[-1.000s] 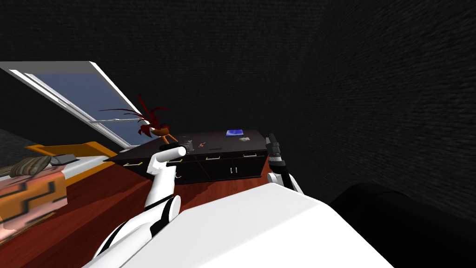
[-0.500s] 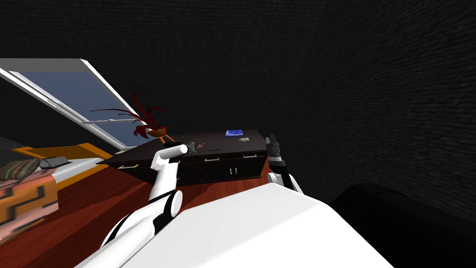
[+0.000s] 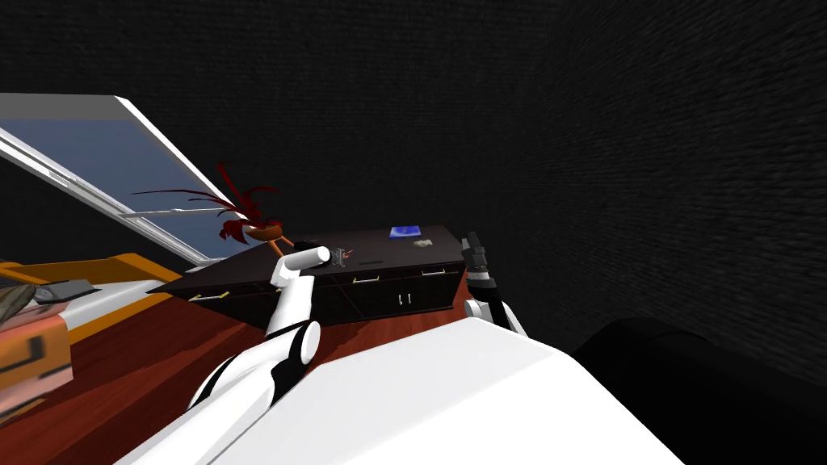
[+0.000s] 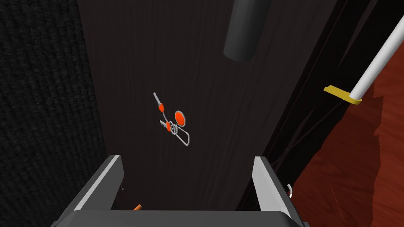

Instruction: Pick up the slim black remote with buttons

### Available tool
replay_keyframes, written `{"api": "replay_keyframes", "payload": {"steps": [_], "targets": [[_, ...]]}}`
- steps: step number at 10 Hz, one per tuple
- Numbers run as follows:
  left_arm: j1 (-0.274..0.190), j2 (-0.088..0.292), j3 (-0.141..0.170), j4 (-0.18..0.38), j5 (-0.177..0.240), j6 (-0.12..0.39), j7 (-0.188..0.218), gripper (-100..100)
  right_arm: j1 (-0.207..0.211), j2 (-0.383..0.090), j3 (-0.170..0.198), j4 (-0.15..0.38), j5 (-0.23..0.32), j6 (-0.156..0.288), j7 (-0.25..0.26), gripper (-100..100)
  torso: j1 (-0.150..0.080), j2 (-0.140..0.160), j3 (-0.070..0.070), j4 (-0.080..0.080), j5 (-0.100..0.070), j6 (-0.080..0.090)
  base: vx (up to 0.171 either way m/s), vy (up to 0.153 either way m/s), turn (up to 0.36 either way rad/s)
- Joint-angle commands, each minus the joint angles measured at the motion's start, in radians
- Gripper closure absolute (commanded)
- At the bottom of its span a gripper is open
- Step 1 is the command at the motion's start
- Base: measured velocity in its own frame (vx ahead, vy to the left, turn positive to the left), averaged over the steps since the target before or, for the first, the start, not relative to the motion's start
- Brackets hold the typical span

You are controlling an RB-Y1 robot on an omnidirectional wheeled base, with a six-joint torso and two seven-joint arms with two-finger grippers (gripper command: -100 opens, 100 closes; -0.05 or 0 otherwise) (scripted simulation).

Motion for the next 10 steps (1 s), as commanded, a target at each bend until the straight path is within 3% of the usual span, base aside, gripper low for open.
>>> {"api": "replay_keyframes", "payload": {"steps": [1,4,6,7,10], "targets": [[-0.002,0.002,0.001,0.003,0.003,0.033,-0.003,-100,0.0,0.0,0.0,0.0,0.0,0.0,0.0,0,0.0,0.0,0.0,0.0,0.0,0.0,0.024,0.006,0.002],[-0.065,0.008,-0.023,0.094,0.007,0.127,-0.009,-100,0.0,0.0,0.0,0.0,0.0,0.0,0.0,0,0.0,-0.001,0.0,0.0,0.0,0.0,0.056,0.009,-0.061],[-0.065,0.008,-0.023,0.095,0.007,0.166,-0.009,-100,0.0,0.0,0.0,0.0,0.0,0.0,0.0,0,0.0,-0.002,-0.001,0.0,0.0,0.0,0.04,0.004,-0.02],[-0.093,0.011,-0.038,0.139,0.007,0.204,-0.011,-100,0.0,0.0,0.0,0.0,0.0,0.0,0.0,0,0.0,0.0,0.0,0.0,0.0,0.0,0.038,0.006,-0.055],[-0.119,0.013,-0.053,0.181,0.007,0.284,-0.012,-100,0.0,0.0,0.0,0.0,0.0,0.0,0.0,0,0.0,-0.001,-0.001,0.0,0.0,0.0,0.058,0.012,-0.063]]}}
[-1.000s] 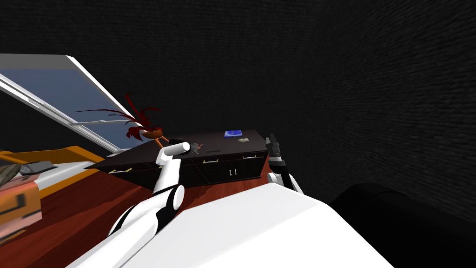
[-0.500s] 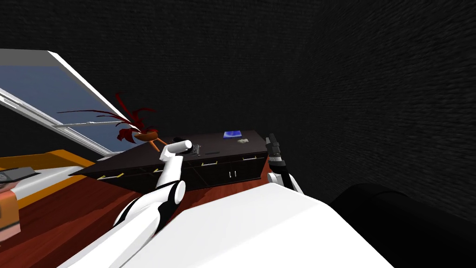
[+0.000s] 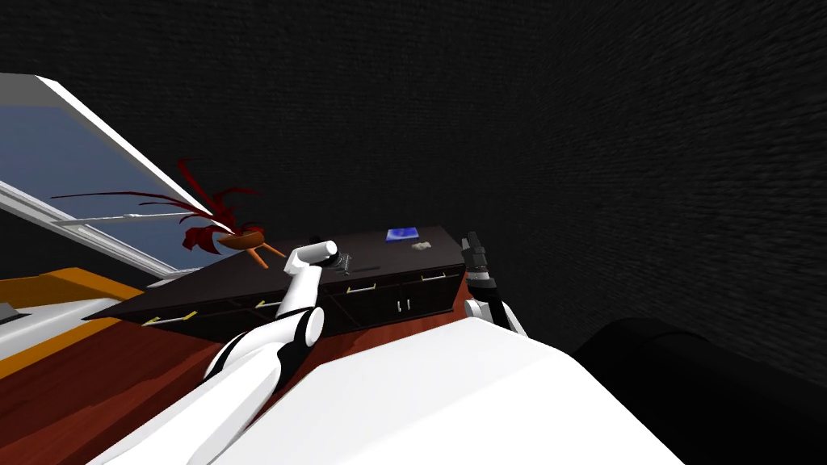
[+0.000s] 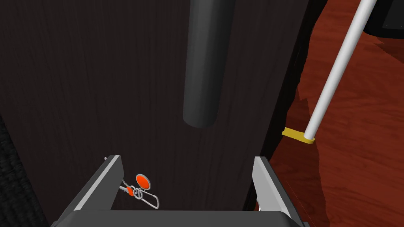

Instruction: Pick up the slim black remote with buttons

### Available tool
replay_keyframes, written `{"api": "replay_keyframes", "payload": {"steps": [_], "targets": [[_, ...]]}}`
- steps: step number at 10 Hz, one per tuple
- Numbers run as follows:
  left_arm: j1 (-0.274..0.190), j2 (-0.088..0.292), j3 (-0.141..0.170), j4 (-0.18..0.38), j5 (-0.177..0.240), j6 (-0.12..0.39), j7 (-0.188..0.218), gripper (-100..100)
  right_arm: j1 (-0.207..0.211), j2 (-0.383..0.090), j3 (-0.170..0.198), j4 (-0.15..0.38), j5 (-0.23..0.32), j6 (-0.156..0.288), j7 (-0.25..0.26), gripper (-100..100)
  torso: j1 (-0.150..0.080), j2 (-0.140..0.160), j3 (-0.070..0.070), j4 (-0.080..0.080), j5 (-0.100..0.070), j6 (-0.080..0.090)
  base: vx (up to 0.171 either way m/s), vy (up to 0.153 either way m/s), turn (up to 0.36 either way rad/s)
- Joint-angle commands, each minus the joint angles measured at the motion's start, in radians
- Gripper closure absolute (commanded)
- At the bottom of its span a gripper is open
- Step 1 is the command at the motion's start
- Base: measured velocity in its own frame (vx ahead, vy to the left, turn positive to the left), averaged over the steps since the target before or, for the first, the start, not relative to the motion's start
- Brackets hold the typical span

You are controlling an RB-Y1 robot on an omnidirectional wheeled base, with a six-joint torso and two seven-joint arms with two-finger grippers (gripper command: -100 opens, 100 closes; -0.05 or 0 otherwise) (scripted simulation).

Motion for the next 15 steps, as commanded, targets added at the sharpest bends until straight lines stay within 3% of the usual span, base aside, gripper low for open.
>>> {"api": "replay_keyframes", "payload": {"steps": [1,6,8,15], "targets": [[-0.019,-0.002,-0.018,0.03,-0.001,0.05,0.001,-100,0.0,0.0,0.0,0.0,0.0,0.0,0.0,0,0.0,0.0,0.0,0.0,0.0,0.0,0.074,0.014,-0.061],[-0.057,-0.001,-0.051,0.103,-0.003,0.173,0.0,-100,0.0,0.0,0.0,0.0,0.0,0.0,0.0,0,0.0,0.0,0.0,0.0,0.0,0.0,0.063,0.016,-0.051],[-0.087,-0.002,-0.081,0.164,-0.005,0.239,0.0,-100,0.0,0.0,0.0,0.0,0.0,0.0,0.0,0,0.0,0.0,0.0,0.0,0.0,0.0,0.073,0.019,-0.087],[-0.124,-0.012,-0.134,0.254,-0.011,0.353,0.002,-100,0.0,0.0,0.0,0.0,0.0,0.0,0.0,0,0.0,0.001,0.0,0.0,0.0,0.0,0.062,0.019,-0.045]]}}
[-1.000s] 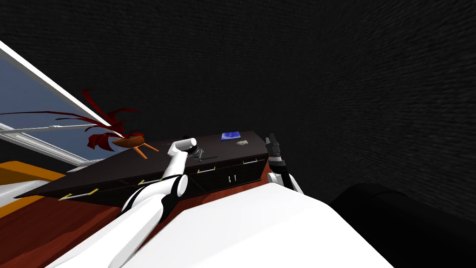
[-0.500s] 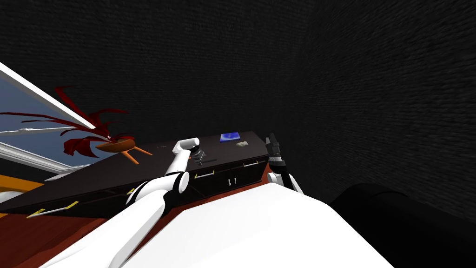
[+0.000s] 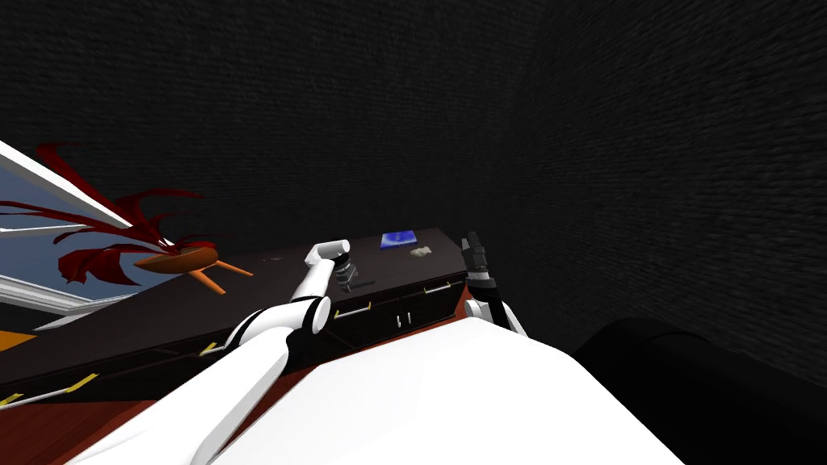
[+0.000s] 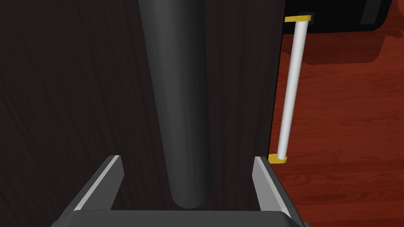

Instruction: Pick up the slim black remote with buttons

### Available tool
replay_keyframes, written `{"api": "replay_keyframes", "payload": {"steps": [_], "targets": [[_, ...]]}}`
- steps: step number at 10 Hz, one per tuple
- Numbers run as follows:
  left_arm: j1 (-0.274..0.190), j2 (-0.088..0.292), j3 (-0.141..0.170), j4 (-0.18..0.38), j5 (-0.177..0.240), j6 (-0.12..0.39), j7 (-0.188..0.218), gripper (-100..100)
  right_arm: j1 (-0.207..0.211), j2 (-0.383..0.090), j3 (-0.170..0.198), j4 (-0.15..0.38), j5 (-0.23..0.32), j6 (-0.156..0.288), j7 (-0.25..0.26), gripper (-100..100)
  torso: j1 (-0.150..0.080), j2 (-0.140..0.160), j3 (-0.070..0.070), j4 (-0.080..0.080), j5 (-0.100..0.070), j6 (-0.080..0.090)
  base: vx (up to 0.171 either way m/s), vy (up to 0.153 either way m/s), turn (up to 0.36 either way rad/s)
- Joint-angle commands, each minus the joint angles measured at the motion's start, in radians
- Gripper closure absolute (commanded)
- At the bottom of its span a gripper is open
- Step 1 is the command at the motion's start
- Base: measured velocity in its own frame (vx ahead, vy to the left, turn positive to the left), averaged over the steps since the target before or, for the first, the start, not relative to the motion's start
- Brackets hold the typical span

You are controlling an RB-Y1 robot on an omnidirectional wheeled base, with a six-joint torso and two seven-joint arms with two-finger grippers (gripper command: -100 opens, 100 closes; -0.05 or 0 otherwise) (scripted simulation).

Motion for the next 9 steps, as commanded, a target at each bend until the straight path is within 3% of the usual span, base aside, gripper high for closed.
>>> {"api": "replay_keyframes", "payload": {"steps": [1,2,3,5,6,7,9], "targets": [[0.0,0.0,0.0,0.0,0.0,0.0,0.0,-100,0.0,0.0,0.0,0.0,0.0,0.0,0.0,0,0.0,0.0,0.0,0.0,0.0,0.0,0.025,0.006,-0.01],[-0.001,0.0,-0.001,0.002,0.0,0.004,0.0,0,0.0,0.0,0.0,0.0,0.0,0.0,0.0,0,0.0,0.002,0.001,0.0,0.0,0.0,0.0,0.0,0.0],[0.014,-0.009,-0.004,0.017,-0.003,-0.03,0.0,-100,0.0,0.0,0.0,0.0,0.0,0.0,0.0,0,-0.001,0.003,0.002,0.001,0.0,0.0,0.005,0.007,-0.012],[0.025,-0.016,-0.007,0.03,-0.005,-0.056,0.0,-100,0.0,0.0,0.0,0.0,0.0,0.0,0.0,0,0.0,0.004,0.002,0.001,0.0,0.0,0.0,0.009,-0.007],[0.022,-0.012,-0.005,0.022,-0.004,-0.042,-0.001,-100,0.0,0.0,0.0,0.0,0.0,0.0,0.0,0,0.0,0.004,0.002,0.001,0.0,0.0,0.0,0.0,0.0],[0.023,-0.013,-0.006,0.022,-0.004,-0.045,-0.001,100,0.0,0.0,0.0,0.0,0.0,0.0,0.0,0,-0.001,0.004,0.002,0.001,0.0,0.0,0.0,0.0,0.0],[0.022,-0.012,-0.005,0.022,-0.004,-0.044,0.0,100,0.0,0.0,0.0,0.0,0.0,0.0,0.0,0,0.0,0.002,0.001,-0.001,0.001,0.001,0.0,0.0,0.0]]}}
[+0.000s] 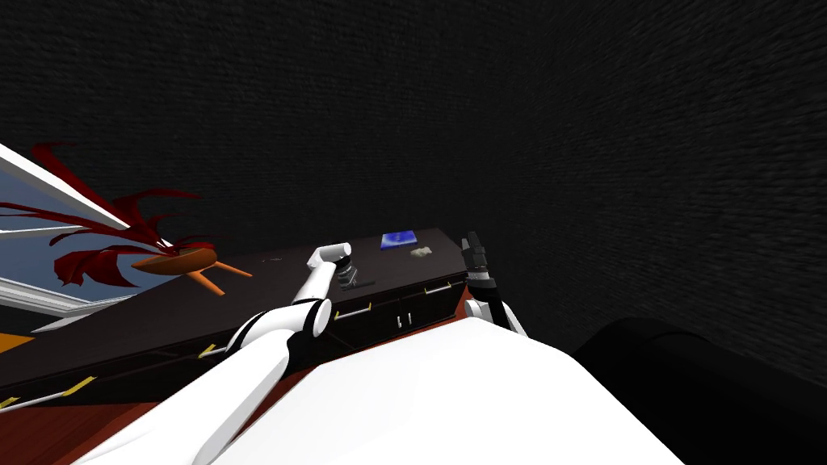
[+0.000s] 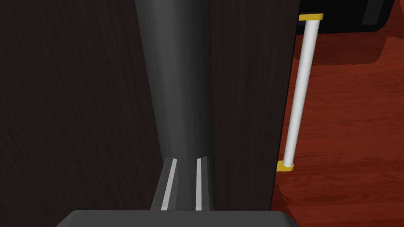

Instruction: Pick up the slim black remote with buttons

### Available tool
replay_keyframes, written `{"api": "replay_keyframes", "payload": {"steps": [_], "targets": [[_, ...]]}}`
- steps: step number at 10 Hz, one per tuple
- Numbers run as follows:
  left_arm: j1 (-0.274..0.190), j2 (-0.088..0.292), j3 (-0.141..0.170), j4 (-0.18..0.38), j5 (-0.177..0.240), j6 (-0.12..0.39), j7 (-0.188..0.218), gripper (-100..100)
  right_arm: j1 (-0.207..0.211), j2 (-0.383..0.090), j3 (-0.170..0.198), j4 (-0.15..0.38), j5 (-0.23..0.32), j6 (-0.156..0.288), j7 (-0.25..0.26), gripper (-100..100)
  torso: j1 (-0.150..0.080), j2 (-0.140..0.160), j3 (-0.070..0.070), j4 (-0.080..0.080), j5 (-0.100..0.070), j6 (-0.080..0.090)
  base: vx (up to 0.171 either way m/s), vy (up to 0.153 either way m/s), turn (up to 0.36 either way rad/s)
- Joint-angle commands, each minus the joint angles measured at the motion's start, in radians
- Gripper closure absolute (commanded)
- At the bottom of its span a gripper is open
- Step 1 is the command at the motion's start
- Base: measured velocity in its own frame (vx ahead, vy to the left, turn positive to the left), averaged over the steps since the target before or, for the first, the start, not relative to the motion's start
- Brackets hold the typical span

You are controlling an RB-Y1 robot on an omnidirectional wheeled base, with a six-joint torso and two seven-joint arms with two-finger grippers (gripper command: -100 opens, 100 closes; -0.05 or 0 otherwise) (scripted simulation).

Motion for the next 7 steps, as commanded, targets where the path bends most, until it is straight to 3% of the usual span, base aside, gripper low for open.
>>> {"api": "replay_keyframes", "payload": {"steps": [1,2,3,4,6,7], "targets": [[0.0,0.0,0.0,0.0,0.0,0.0,0.0,100,0.0,0.0,0.0,0.0,0.0,0.0,0.0,0,0.0,0.0,0.0,0.0,0.0,0.0,0.0,0.0,0.0],[0.0,0.0,0.0,0.0,0.0,0.0,0.0,100,0.0,0.0,0.0,0.0,0.0,0.0,0.0,0,0.0,-0.001,0.0,0.0,0.0,0.0,0.0,0.0,0.0],[0.0,0.0,0.0,0.0,0.0,0.0,0.0,0,0.0,0.0,0.0,0.0,0.0,0.0,0.0,0,0.0,-0.001,0.0,0.0,0.0,0.0,0.0,0.0,0.0],[-0.014,0.007,0.002,-0.011,0.002,0.028,-0.001,100,0.0,0.0,0.0,0.0,0.0,0.0,0.0,0,0.0,-0.001,-0.001,0.0,0.0,0.0,0.0,-0.007,0.006],[-0.018,0.007,0.002,-0.007,0.002,0.025,0.0,100,0.0,0.0,0.0,0.0,0.0,0.0,0.0,0,-0.001,-0.001,0.0,0.0,-0.001,0.0,0.001,-0.004,0.004],[-0.019,0.007,0.002,-0.009,0.002,0.03,0.001,0,0.0,0.0,0.0,0.0,0.0,0.0,0.0,0,-0.001,-0.001,0.0,0.0,0.0,0.0,0.0,0.0,0.0]]}}
